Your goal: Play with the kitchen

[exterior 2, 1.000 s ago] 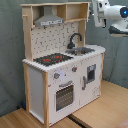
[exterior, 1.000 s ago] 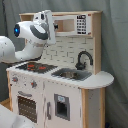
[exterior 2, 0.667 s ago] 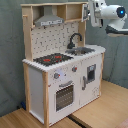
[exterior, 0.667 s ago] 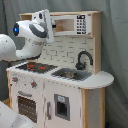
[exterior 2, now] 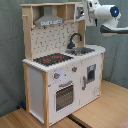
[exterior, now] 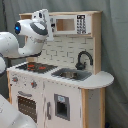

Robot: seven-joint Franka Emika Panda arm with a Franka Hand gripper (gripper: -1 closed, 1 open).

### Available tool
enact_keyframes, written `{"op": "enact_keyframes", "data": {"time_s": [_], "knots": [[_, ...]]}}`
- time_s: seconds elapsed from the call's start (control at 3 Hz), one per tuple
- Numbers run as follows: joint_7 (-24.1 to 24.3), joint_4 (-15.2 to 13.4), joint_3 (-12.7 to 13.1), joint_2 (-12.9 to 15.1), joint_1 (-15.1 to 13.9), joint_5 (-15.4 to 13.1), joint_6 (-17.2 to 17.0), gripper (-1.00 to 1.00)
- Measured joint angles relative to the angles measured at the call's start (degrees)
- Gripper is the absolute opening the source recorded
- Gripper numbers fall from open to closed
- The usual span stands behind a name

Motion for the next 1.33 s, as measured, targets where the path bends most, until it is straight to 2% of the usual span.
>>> {"op": "enact_keyframes", "data": {"time_s": [0.67,1.33], "knots": [[0.0,4.2,7.0,2.5,-8.4,0.0,0.0,-1.00],[0.0,10.3,14.1,4.3,-16.7,0.0,0.0,-1.00]]}}
